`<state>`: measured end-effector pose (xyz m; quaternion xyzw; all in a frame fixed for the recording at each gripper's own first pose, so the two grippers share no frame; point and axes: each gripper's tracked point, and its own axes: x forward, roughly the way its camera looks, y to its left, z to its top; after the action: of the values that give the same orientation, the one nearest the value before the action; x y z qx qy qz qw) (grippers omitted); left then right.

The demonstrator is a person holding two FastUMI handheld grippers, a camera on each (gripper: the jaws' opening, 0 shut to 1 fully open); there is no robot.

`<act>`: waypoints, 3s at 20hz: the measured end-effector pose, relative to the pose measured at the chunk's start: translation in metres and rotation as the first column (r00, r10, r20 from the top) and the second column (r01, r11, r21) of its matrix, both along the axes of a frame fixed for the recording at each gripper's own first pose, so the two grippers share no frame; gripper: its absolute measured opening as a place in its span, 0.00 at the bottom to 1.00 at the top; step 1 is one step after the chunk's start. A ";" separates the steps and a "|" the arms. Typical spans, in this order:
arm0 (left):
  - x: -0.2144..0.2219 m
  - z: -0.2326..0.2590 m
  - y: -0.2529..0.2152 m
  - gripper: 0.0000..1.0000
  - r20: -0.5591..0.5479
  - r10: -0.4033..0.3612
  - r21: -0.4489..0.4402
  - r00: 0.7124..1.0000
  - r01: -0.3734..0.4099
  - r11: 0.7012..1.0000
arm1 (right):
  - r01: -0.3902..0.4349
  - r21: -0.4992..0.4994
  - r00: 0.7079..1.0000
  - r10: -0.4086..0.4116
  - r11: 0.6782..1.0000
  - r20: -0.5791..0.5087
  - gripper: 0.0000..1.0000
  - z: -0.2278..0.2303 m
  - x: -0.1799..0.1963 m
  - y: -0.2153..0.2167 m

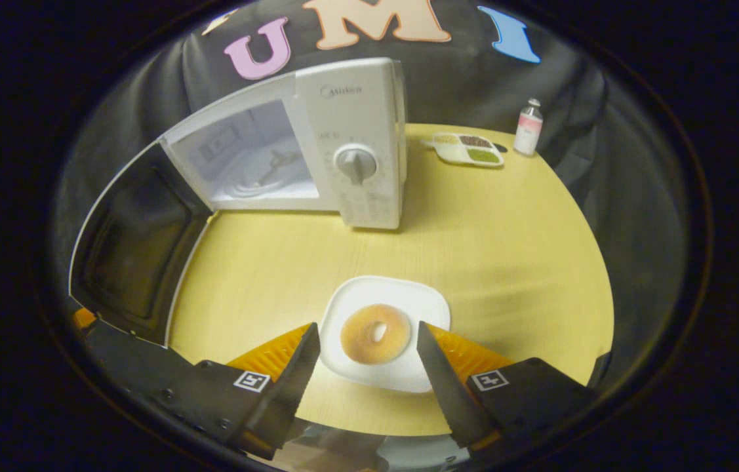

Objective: Open the microwave oven with the left hand, put the food in, and close the microwave oven.

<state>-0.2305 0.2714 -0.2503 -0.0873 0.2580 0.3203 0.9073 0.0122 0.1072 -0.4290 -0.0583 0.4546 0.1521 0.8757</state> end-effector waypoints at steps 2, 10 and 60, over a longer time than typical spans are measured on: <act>0.001 0.004 0.018 0.98 0.007 0.015 0.000 1.000 -0.015 1.000 | 0.037 -0.030 0.999 -0.038 0.999 -0.035 0.94 -0.017 -0.003 0.003; -0.003 0.049 0.085 0.98 0.088 0.092 0.099 0.992 -0.101 0.990 | 0.118 -0.112 0.989 -0.128 0.987 -0.081 0.95 -0.046 -0.001 0.005; 0.065 0.066 0.116 0.96 0.105 -0.034 0.176 0.994 0.015 0.984 | 0.451 0.703 0.826 -0.556 0.550 -0.095 0.81 0.039 0.165 0.302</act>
<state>-0.1659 0.3869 -0.1838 -0.0210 0.1807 0.3255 0.9279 0.1768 0.4089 -0.3896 0.3994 0.2973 0.0498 0.8658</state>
